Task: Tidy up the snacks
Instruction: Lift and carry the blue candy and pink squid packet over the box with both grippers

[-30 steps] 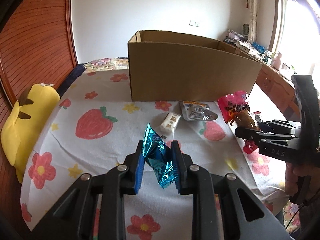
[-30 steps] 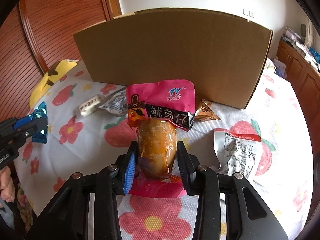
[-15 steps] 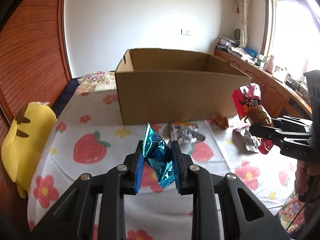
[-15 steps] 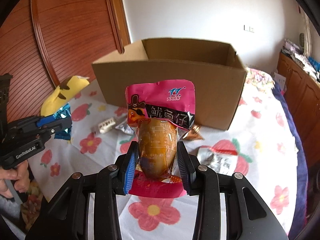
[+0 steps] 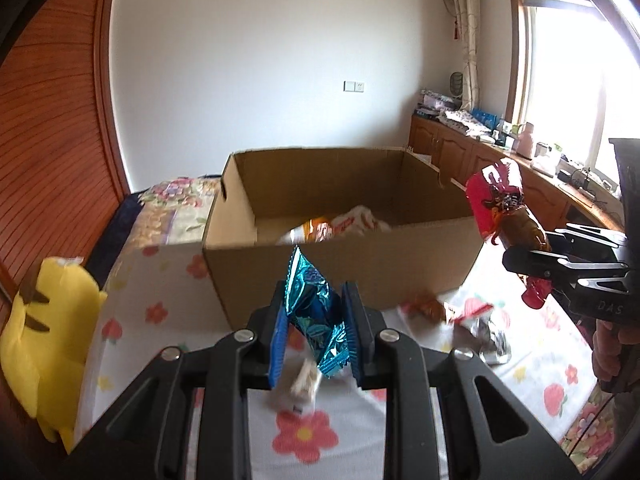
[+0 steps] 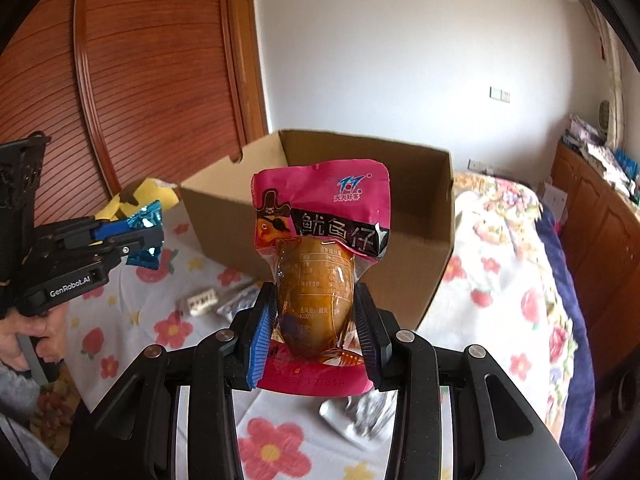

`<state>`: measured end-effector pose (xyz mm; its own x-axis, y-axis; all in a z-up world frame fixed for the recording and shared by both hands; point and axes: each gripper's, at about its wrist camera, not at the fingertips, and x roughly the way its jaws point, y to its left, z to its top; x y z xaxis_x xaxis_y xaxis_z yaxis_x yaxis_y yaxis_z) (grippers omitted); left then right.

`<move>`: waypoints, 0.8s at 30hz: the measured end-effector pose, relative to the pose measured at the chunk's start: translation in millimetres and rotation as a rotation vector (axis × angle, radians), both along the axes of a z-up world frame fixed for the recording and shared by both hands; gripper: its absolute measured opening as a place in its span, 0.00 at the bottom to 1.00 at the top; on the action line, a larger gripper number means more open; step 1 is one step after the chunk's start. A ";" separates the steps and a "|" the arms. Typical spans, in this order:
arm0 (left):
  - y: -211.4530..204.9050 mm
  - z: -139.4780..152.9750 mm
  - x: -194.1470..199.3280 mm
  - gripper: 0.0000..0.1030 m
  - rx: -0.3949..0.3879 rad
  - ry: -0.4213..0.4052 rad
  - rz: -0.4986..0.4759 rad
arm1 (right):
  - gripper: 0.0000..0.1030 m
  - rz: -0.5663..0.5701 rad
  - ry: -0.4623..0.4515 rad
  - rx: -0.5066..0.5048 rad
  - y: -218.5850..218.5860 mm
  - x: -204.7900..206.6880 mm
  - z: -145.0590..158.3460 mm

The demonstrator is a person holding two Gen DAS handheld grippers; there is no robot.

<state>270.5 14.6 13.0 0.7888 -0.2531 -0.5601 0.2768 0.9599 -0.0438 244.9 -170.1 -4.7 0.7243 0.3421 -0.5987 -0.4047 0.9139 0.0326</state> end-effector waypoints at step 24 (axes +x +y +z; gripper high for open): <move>-8.8 10.7 113.6 0.24 0.037 -0.050 0.012 | 0.37 0.025 -0.077 -0.015 5.0 116.4 11.5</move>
<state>384.1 5.8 23.8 0.8188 -0.2234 -0.5287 0.2666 0.9638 0.0056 361.3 -165.0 6.7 0.7597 0.3520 -0.5468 -0.4283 0.9035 -0.0135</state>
